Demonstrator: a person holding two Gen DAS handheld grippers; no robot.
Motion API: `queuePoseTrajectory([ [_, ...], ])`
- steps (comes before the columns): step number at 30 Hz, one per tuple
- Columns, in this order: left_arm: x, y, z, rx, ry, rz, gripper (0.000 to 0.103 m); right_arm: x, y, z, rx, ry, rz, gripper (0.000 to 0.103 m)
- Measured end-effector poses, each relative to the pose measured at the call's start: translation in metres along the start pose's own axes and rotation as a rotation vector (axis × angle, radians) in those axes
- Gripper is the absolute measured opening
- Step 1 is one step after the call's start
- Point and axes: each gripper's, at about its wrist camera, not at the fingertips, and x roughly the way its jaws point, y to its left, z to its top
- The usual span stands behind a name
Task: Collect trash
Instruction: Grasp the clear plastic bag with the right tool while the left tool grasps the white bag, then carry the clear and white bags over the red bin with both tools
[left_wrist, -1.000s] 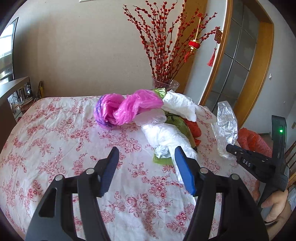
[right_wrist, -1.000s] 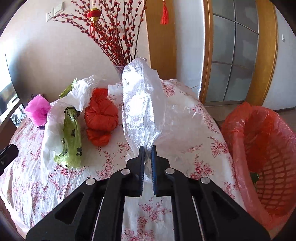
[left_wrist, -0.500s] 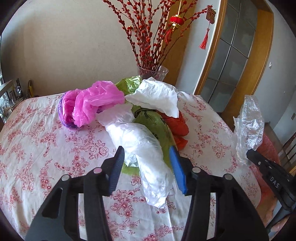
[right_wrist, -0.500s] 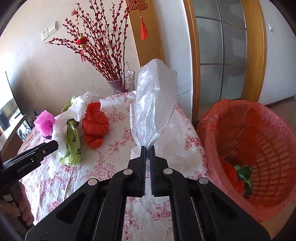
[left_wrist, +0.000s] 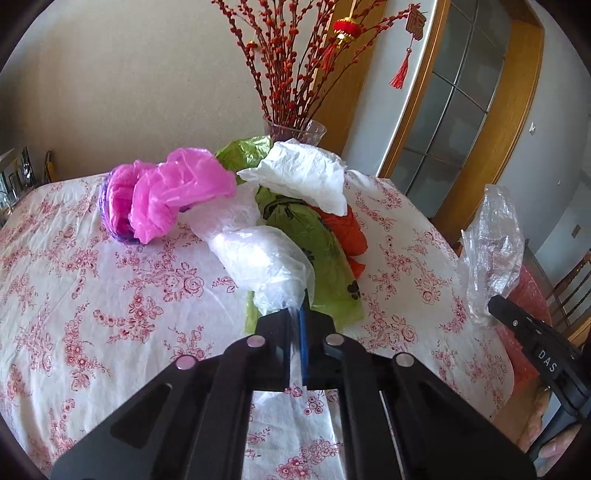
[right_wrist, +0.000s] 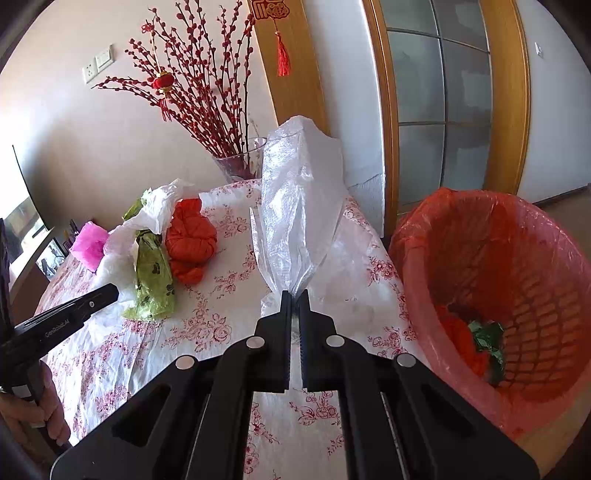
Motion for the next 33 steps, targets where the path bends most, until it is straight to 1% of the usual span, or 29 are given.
queuePoseTrajectory([
  [9, -0.043, -0.007, -0.003, 0.033, -0.095, -0.039, 0.005, -0.012, 0.001, -0.001, 0.003, -0.016, 0.004, 0.004],
  [17, -0.067, -0.025, 0.001, 0.072, -0.14, -0.092, 0.005, -0.029, 0.001, 0.003, -0.005, -0.044, 0.006, 0.004],
  [25, -0.074, -0.052, 0.004, 0.125, -0.165, -0.14, 0.005, -0.045, -0.013, 0.006, -0.002, -0.075, -0.016, 0.004],
  [33, -0.067, -0.082, 0.004, 0.173, -0.153, -0.197, 0.005, -0.062, -0.033, 0.009, 0.008, -0.102, -0.055, 0.004],
])
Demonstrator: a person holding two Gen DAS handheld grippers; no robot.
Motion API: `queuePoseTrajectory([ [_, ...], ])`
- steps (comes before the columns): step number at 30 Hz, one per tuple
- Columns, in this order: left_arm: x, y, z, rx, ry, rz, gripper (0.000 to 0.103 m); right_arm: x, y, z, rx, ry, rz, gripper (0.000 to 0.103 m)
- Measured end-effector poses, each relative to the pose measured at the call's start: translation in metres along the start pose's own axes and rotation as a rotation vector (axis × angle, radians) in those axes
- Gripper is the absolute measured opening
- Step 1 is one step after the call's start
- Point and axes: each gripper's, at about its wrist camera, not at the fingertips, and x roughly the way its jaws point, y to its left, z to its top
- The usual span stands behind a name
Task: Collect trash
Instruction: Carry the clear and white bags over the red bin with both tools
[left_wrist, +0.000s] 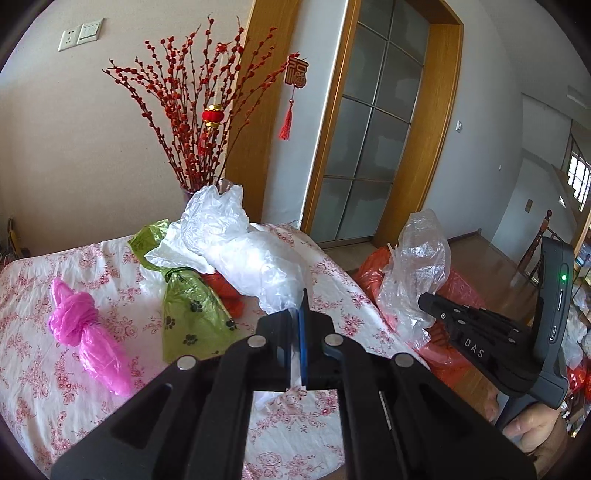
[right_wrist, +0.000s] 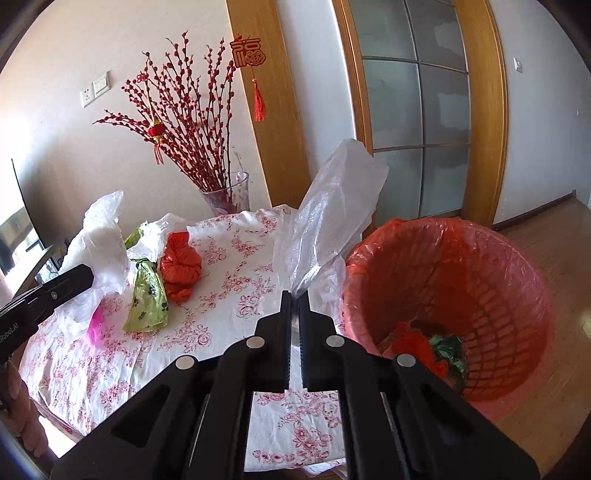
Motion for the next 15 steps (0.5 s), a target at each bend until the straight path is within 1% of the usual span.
queuePoseTrajectory([
  [15, 0.029, -0.055, 0.002, 0.076, 0.028, -0.138, 0.005, -0.022, -0.053, 0.006, 0.068, -0.057, -0.096, 0.004],
])
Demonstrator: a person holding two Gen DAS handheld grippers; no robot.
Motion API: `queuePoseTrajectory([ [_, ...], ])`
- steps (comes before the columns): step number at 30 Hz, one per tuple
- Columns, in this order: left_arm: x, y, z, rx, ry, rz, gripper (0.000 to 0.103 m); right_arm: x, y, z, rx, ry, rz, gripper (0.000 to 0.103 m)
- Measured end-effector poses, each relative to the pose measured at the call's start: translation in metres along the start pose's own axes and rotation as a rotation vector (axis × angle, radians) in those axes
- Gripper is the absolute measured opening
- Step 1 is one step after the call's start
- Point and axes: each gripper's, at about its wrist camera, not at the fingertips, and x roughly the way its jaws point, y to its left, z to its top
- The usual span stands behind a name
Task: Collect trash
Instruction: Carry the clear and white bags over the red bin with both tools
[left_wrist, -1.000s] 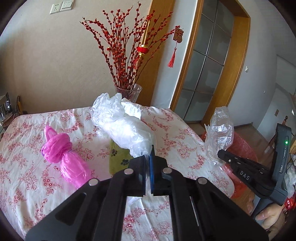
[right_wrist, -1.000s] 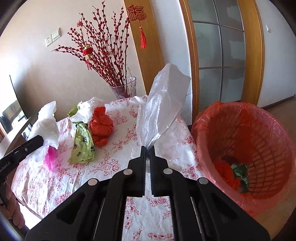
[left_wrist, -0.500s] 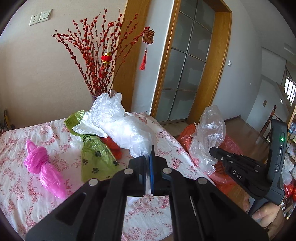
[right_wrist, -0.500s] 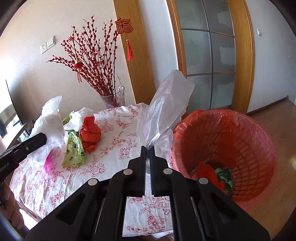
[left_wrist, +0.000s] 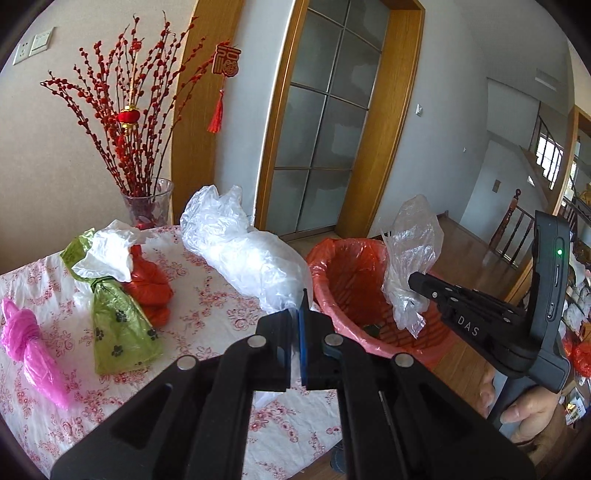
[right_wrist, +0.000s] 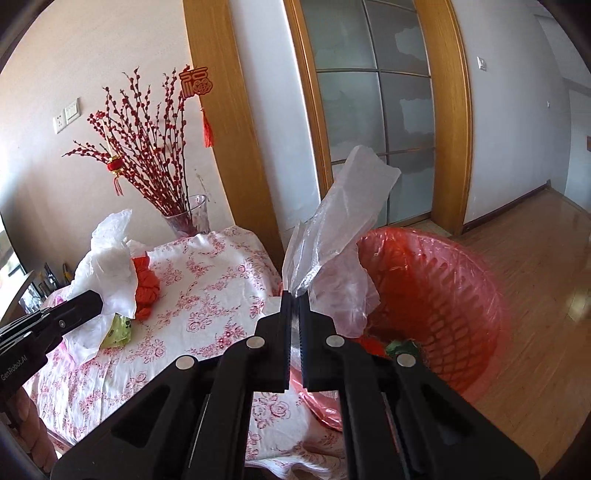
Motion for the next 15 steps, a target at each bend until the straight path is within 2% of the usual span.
queuePoseTrajectory([
  [15, 0.04, -0.044, 0.008, 0.057, 0.035, -0.124, 0.005, -0.008, -0.049, 0.004, 0.064, -0.031, -0.068, 0.004],
])
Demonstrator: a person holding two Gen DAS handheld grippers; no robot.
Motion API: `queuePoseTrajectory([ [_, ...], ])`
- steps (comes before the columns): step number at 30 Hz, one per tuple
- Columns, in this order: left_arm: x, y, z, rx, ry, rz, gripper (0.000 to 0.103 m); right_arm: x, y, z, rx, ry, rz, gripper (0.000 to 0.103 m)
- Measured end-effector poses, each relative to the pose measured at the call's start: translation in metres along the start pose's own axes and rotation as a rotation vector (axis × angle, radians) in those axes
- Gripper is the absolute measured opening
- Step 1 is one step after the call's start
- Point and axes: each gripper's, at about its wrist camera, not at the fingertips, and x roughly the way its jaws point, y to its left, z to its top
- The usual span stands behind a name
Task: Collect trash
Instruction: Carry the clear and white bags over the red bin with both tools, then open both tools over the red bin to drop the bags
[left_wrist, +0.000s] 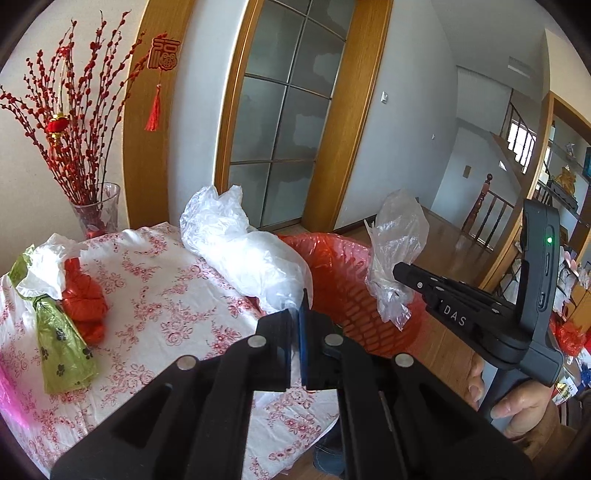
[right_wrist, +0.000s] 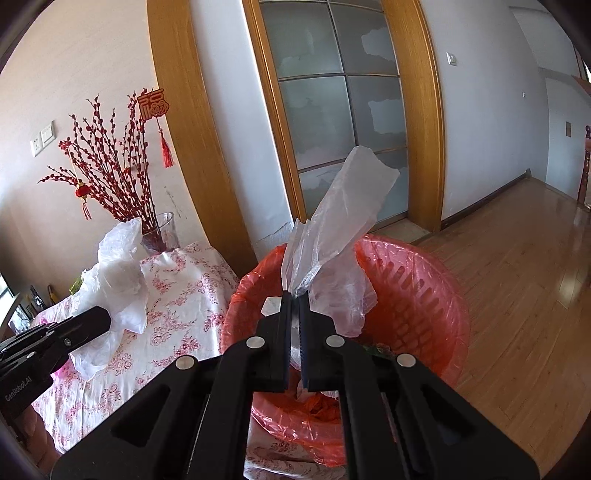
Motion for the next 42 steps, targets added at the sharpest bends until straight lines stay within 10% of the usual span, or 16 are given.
queuePoseTrajectory([
  [35, 0.099, -0.042, -0.004, 0.033, 0.118, -0.109, 0.006, 0.025, -0.047, 0.011, 0.075, -0.01, -0.029, 0.005],
  [42, 0.104, -0.037, -0.013, 0.015, 0.147, -0.075, 0.014, 0.028, -0.054, 0.009, 0.1, -0.005, -0.033, 0.035],
])
